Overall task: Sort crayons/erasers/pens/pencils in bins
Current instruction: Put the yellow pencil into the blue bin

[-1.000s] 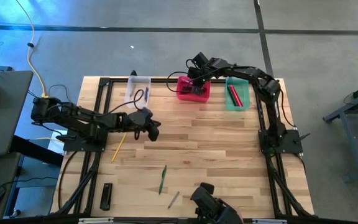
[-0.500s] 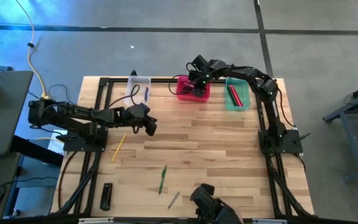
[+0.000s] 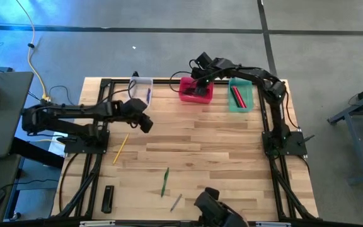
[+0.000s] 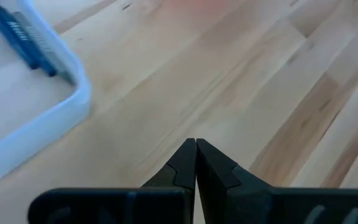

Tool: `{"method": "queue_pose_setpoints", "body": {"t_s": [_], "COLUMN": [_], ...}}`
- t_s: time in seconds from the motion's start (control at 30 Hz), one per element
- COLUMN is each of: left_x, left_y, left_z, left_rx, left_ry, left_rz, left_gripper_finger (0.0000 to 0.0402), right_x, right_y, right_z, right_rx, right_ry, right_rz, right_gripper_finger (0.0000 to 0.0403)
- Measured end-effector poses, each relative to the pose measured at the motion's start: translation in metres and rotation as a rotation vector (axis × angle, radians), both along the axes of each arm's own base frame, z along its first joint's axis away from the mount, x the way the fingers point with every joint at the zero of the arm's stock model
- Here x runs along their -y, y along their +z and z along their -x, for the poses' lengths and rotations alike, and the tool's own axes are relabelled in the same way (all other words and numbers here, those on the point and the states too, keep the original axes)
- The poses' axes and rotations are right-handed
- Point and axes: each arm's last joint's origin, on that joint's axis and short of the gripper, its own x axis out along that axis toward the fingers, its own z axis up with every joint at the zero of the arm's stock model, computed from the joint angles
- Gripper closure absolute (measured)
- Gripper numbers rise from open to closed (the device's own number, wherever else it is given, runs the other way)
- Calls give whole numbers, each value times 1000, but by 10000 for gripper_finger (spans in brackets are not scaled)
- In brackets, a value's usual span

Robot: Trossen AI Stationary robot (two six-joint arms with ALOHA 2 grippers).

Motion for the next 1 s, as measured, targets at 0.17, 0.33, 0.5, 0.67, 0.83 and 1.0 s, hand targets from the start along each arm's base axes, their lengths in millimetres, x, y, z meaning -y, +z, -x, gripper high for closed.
{"method": "queue_pose_setpoints", "body": {"t_s": [0.17,0.33,0.5,0.67,0.83,1.0], "left_x": [2,9,19,23,23,24], "left_y": [10,17,12,-6,-21,-32], "left_z": [20,40,51,56,59,56], "left_rx": [-38,-53,-141,-188,-240,-296], "left_ry": [12,84,114,149,203,215], "left_rz": [44,112,185,255,334,409], "left_gripper_finger": [402,402,402,401,399,364], "right_x": [-13,-35,-73,-118,-150,-165], "right_y": [46,84,84,71,66,69], "right_z": [12,23,38,58,75,85], "right_rx": [63,234,404,583,685,724], "right_ry": [-17,-12,-43,-66,-87,-96], "right_rz": [13,16,32,-2,-20,-30], "right_gripper_finger": [328,395,392,398,402,402]}}
